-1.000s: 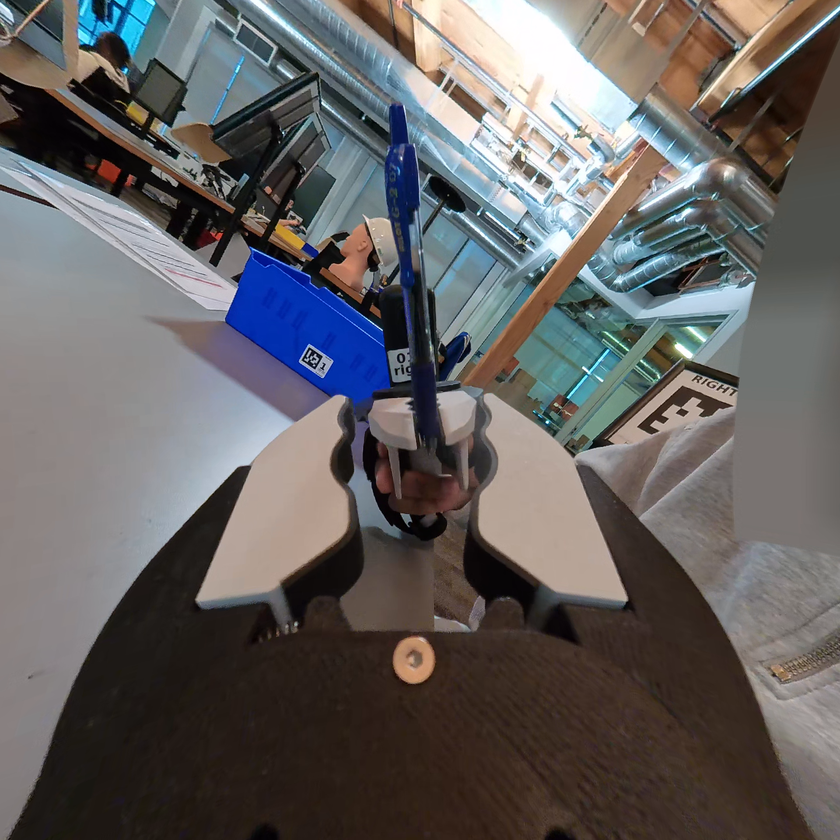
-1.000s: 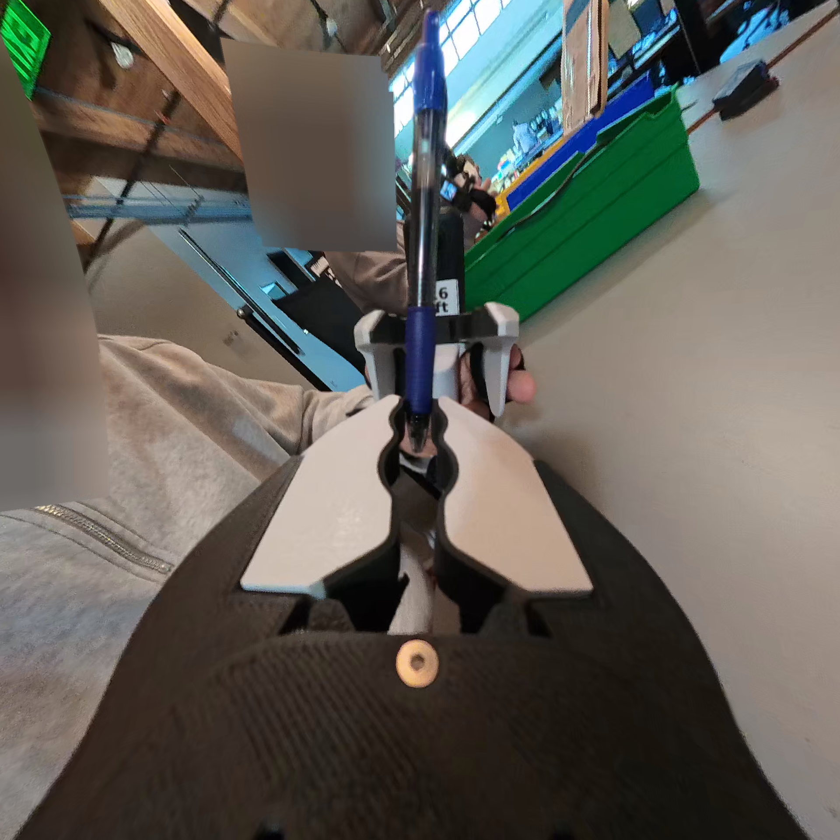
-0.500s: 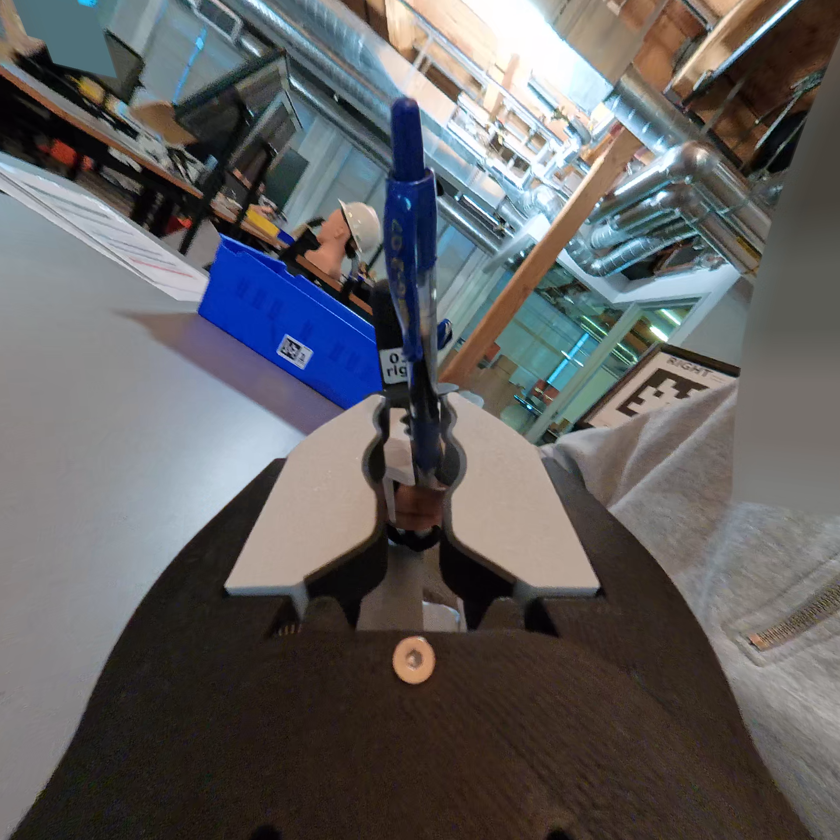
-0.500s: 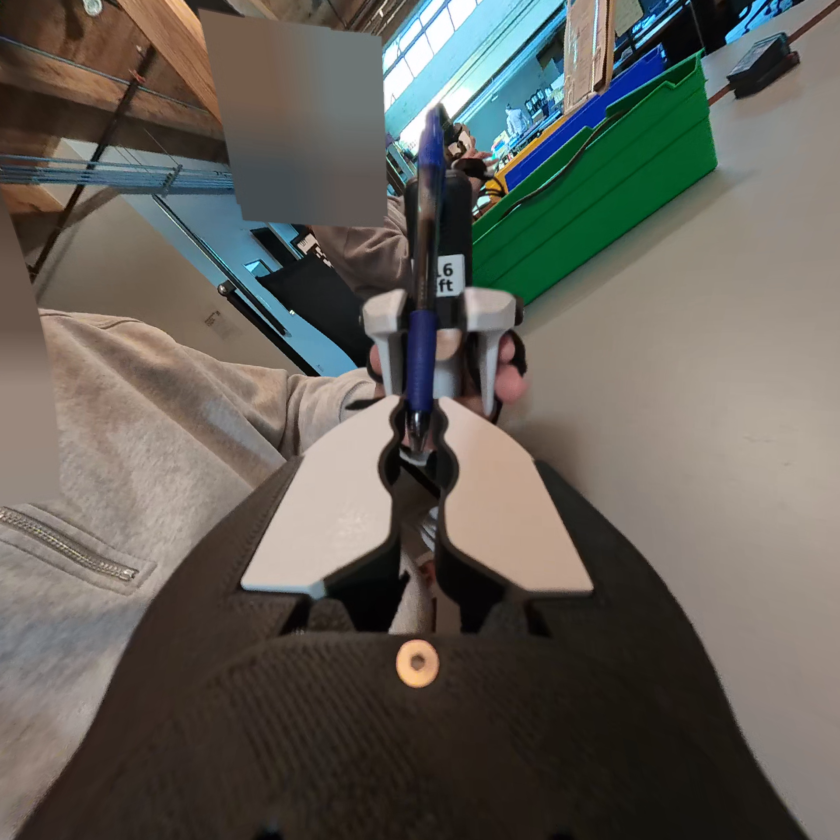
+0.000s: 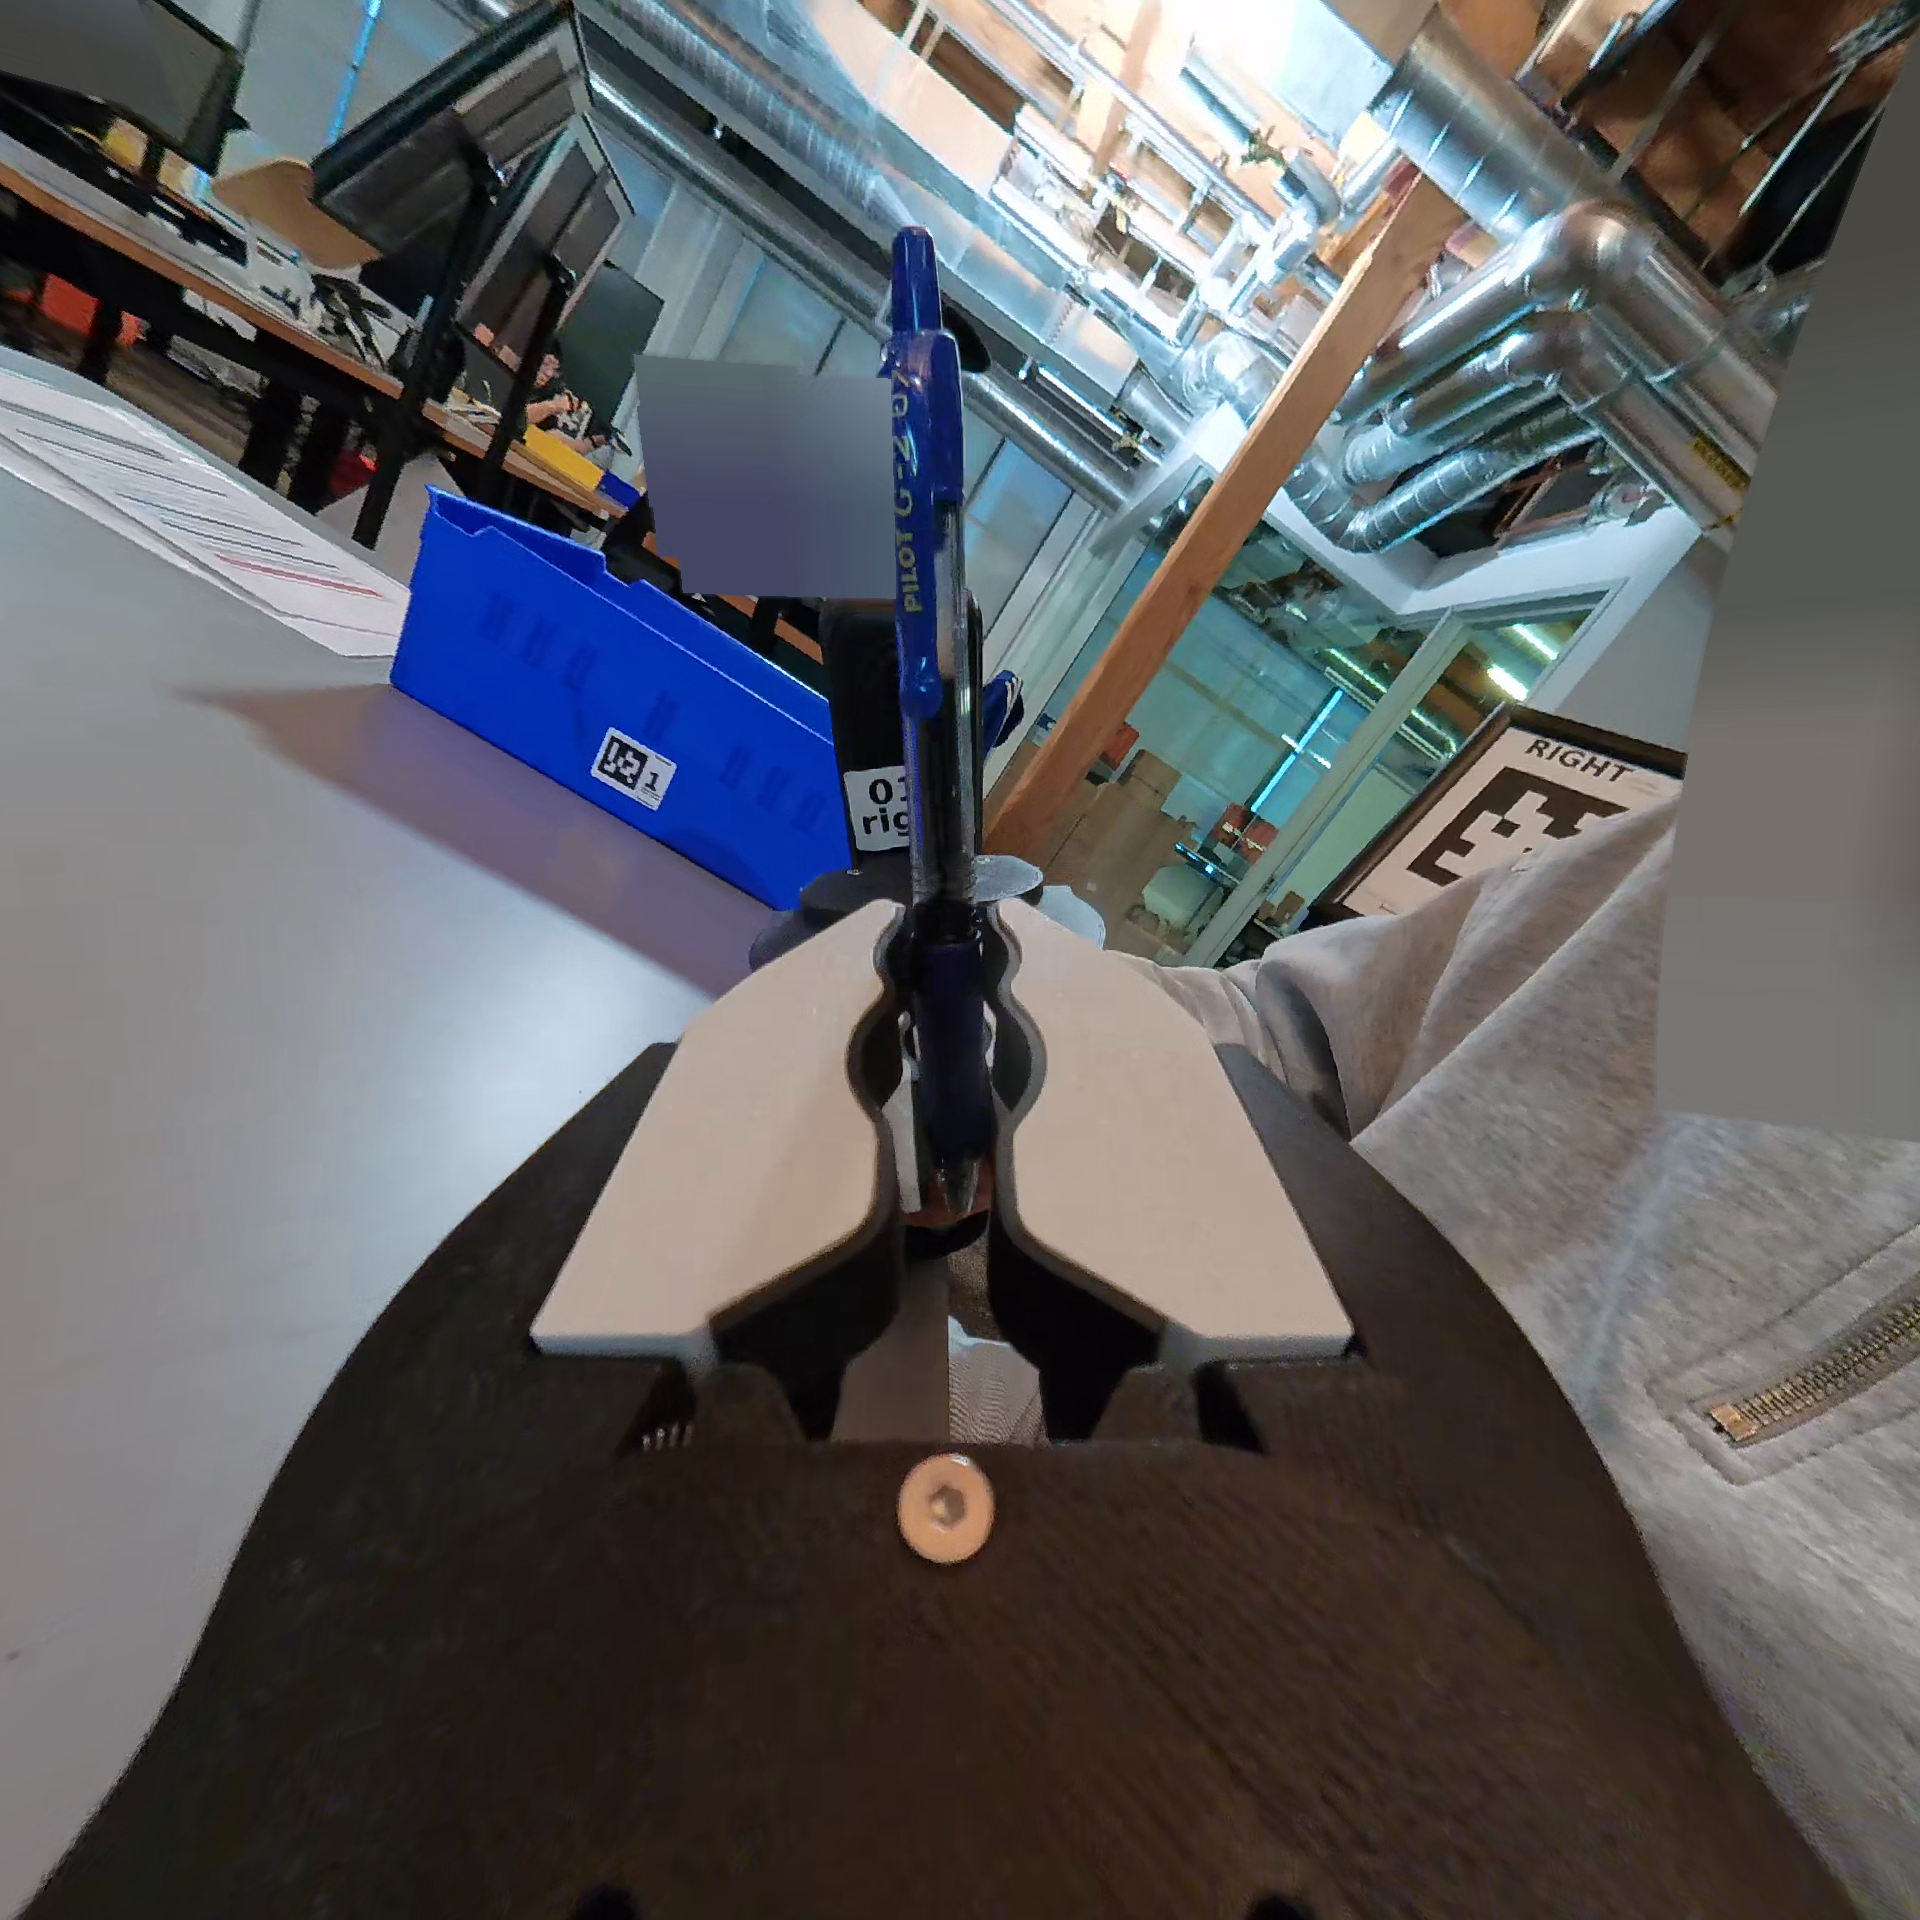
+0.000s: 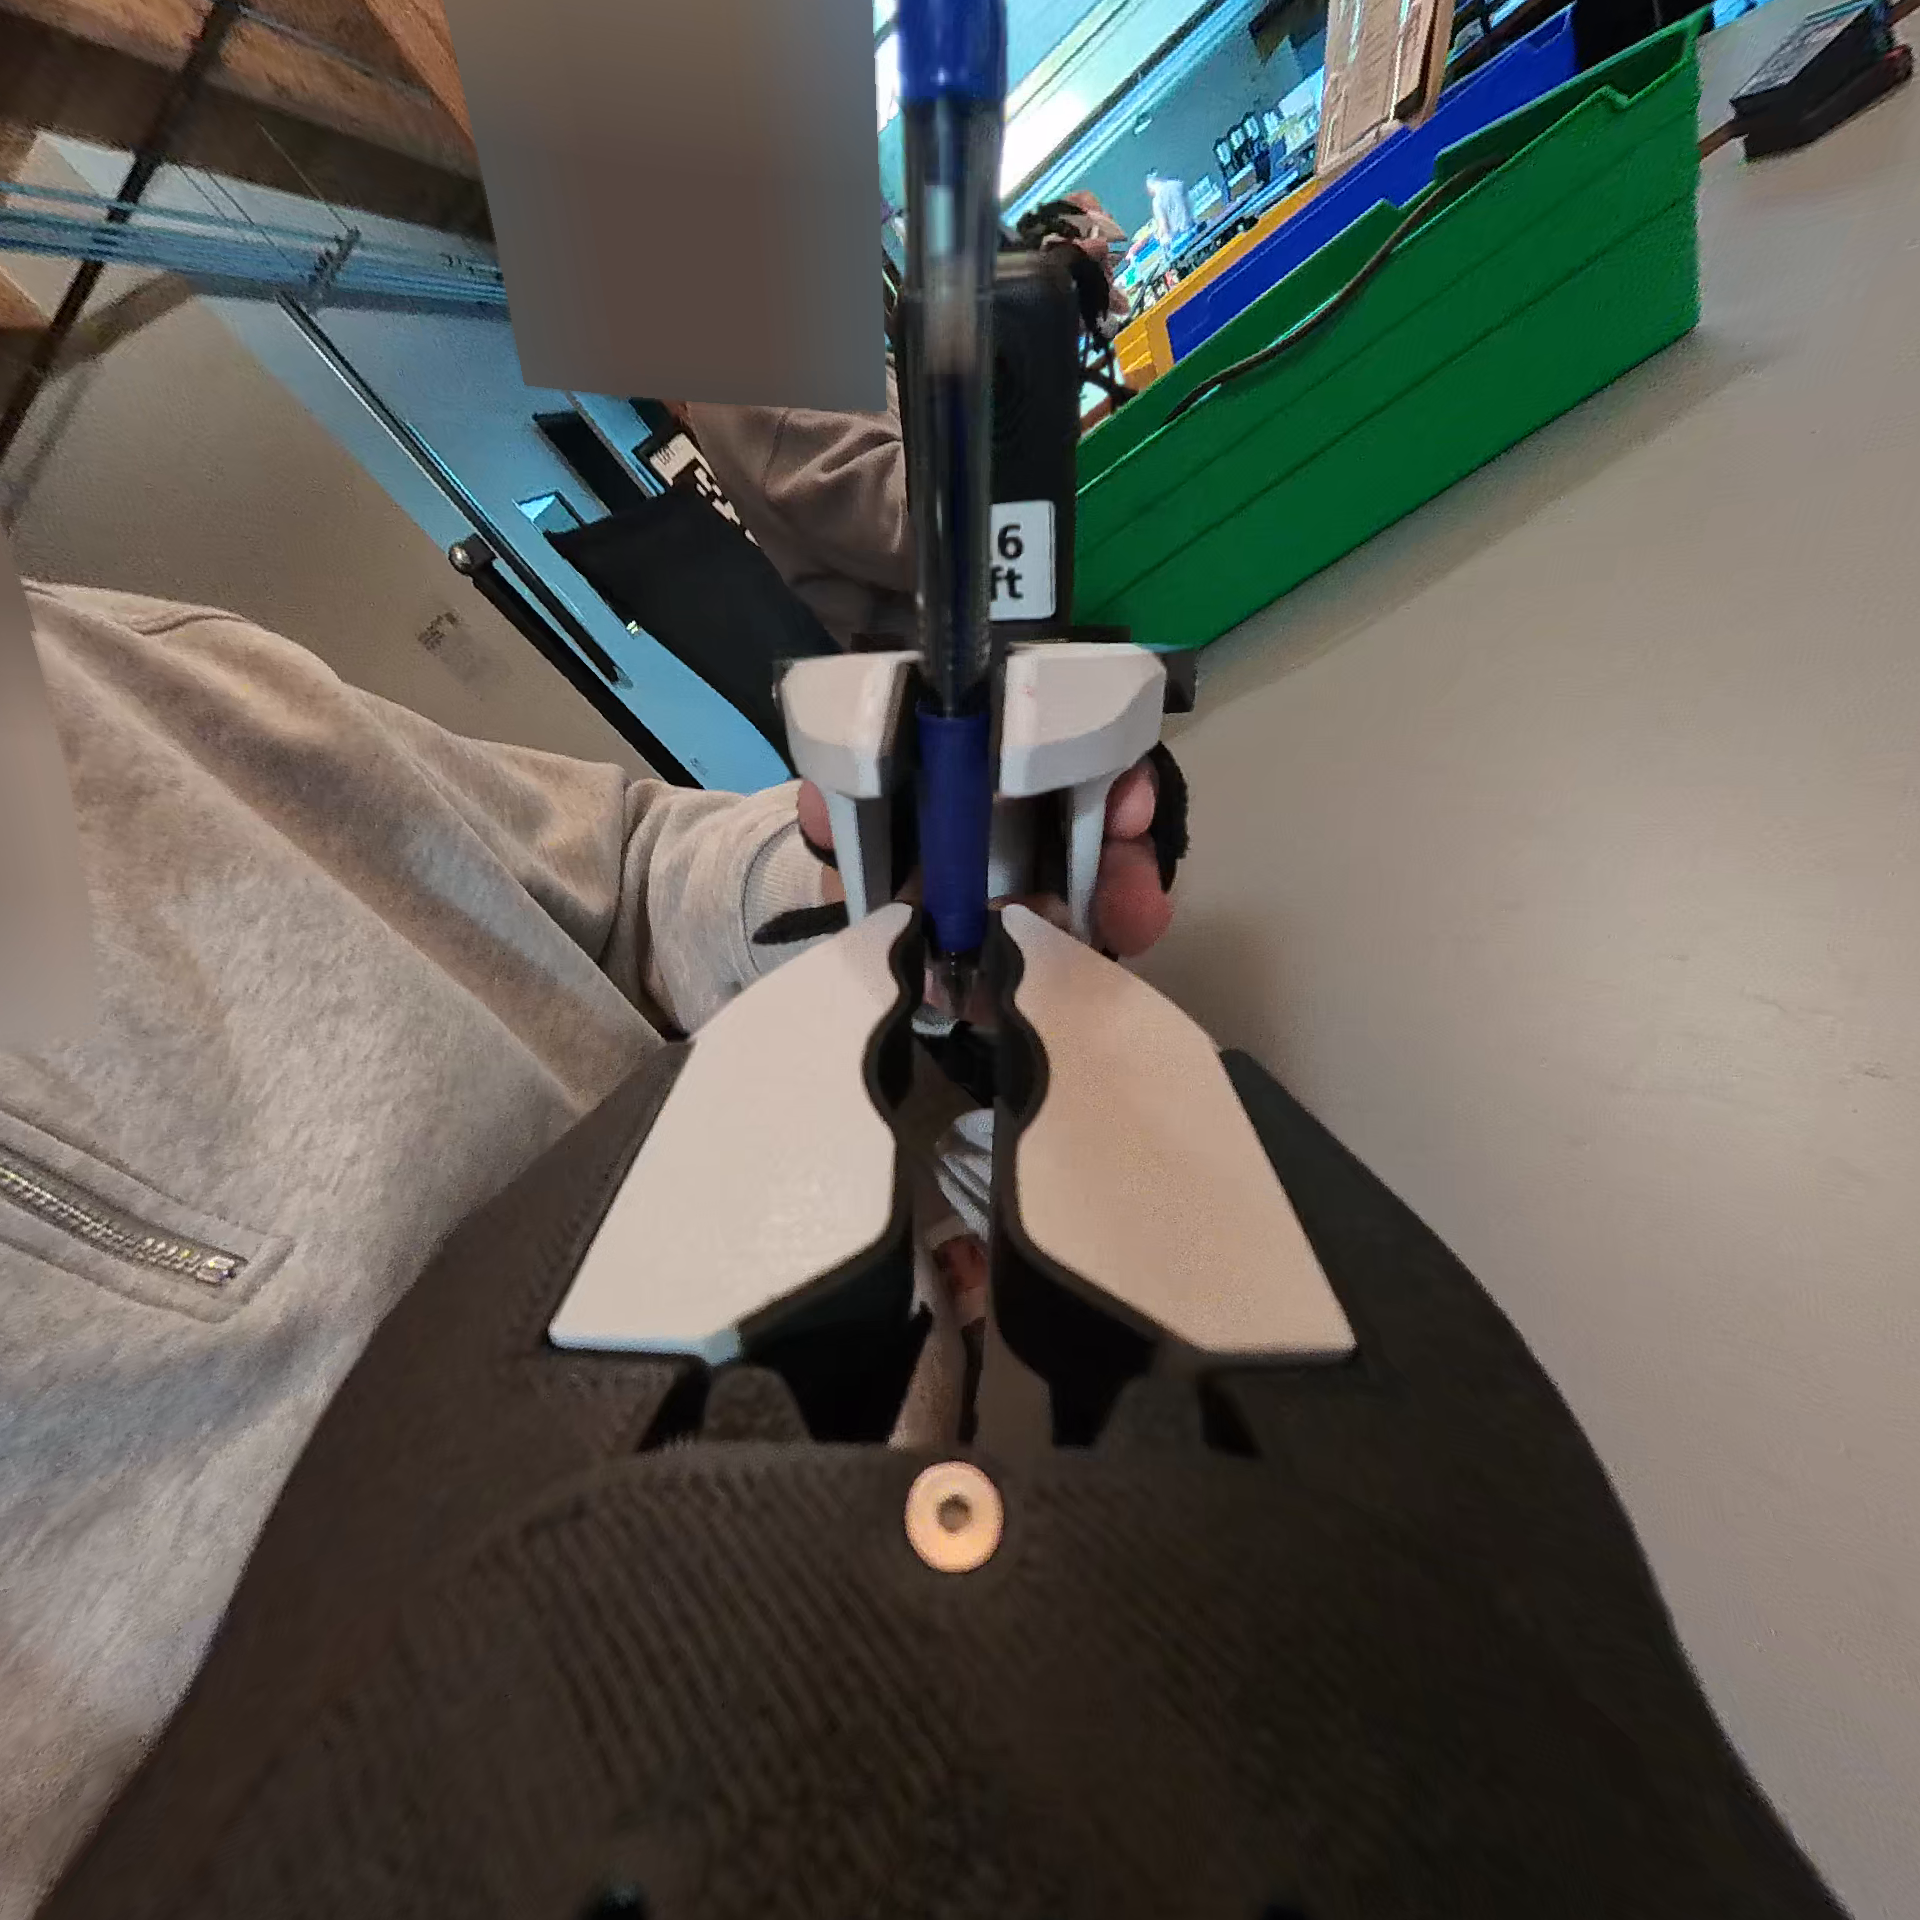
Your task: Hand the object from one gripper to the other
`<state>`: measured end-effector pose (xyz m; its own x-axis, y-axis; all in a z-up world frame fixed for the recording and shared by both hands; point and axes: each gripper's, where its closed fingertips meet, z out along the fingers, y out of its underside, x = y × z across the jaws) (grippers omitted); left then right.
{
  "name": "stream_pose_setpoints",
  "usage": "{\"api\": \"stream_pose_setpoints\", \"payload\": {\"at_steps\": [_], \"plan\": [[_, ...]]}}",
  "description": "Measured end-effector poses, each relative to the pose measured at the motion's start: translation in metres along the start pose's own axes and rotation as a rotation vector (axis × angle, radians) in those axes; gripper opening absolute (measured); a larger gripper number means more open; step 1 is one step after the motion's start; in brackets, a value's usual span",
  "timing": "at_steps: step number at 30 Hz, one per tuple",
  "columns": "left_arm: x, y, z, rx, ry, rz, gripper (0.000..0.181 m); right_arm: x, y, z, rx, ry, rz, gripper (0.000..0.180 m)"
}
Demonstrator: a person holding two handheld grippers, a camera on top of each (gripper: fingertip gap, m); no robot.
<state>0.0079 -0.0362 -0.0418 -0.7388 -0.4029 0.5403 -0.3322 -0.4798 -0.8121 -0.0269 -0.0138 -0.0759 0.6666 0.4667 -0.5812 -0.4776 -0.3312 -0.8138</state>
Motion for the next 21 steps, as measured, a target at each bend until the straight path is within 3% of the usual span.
{"api": "stream_pose_setpoints", "payload": {"at_steps": [4,11,17,21], "plan": [[-0.003,0.000,-0.001,-0.006,-0.008,-0.023,0.011,0.003,0.000,-0.001,-0.003,0.006,0.018,0.011],[-0.012,0.001,-0.005,-0.026,-0.054,-0.047,0.012,0.016,-0.012,-0.017,0.055,0.034,0.119,0.028],[-0.011,0.024,0.003,-0.159,-0.046,-0.047,0.012,0.028,-0.061,-0.060,0.376,0.007,0.256,0.039],[0.001,0.039,0.011,-0.222,0.013,-0.082,0.012,0.023,-0.078,-0.077,0.485,-0.003,0.196,0.043]]}}
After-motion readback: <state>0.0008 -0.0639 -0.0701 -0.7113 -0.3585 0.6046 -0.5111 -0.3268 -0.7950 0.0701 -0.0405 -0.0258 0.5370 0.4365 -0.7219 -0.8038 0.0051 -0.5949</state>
